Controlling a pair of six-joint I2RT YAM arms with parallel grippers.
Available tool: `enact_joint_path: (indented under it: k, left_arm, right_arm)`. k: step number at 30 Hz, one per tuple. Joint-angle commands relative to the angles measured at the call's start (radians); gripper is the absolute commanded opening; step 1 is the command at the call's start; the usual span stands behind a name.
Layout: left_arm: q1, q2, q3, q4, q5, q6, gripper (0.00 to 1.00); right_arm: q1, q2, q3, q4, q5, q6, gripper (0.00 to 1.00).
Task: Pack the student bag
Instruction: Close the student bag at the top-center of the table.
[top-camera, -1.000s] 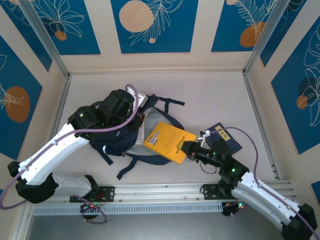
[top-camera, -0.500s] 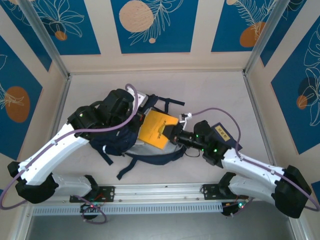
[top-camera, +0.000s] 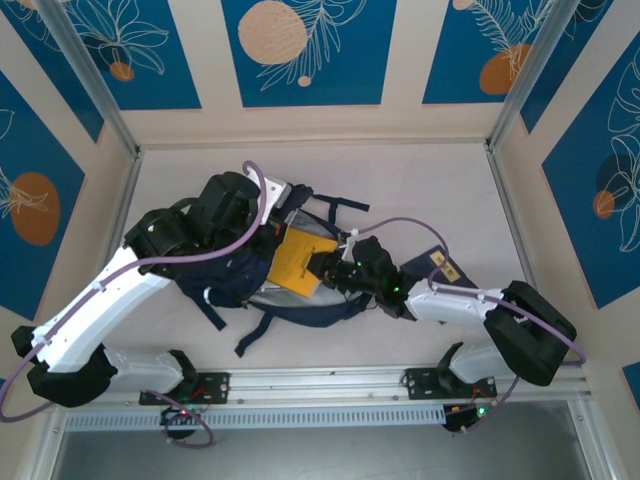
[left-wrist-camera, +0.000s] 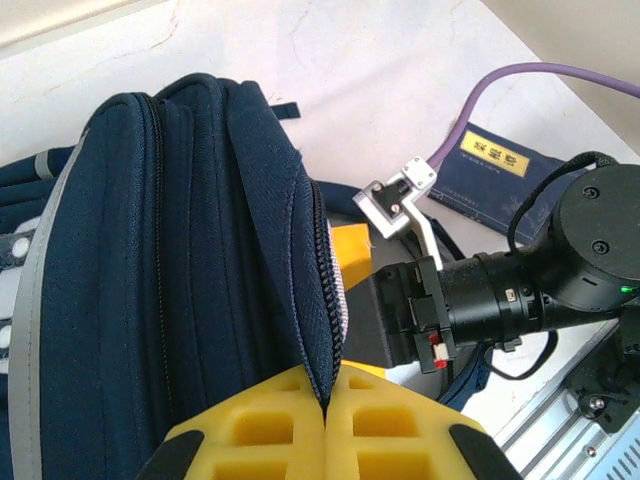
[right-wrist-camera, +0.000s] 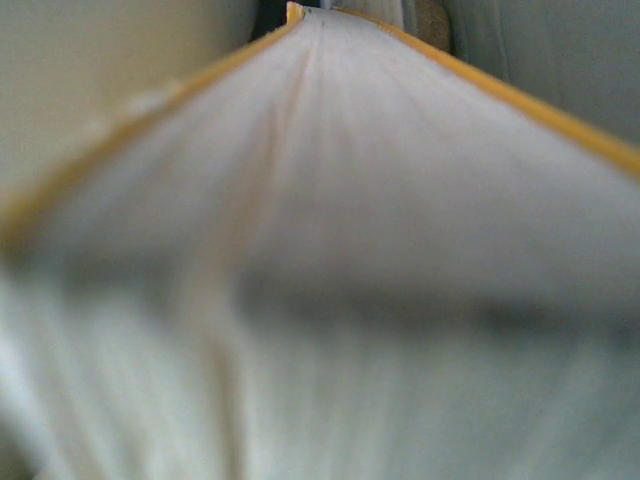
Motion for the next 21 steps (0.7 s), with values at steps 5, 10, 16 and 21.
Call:
enact_joint_path:
  k: [5, 10, 16, 21]
  left_arm:
    - [0.004, -0.014, 0.056, 0.127, 0.099, -0.014, 0.00]
    - [0.004, 0.004, 0.052, 0.144, 0.115, -0.019, 0.00]
    - [0.004, 0.008, 0.057, 0.149, 0.123, -0.016, 0.00]
    - [0.004, 0.019, 0.069, 0.155, 0.160, -0.032, 0.00]
  right_arm:
    - [0.031, 0.090, 0.132, 0.029, 0.063, -0.028, 0.00]
    - [0.070, 0.227, 0.254, 0.059, 0.123, 0.010, 0.00]
    - [0.121, 0.462, 0.405, 0.175, 0.211, 0.091, 0.00]
    - [0.117, 0.622, 0.573, 0.169, 0.214, 0.081, 0.02]
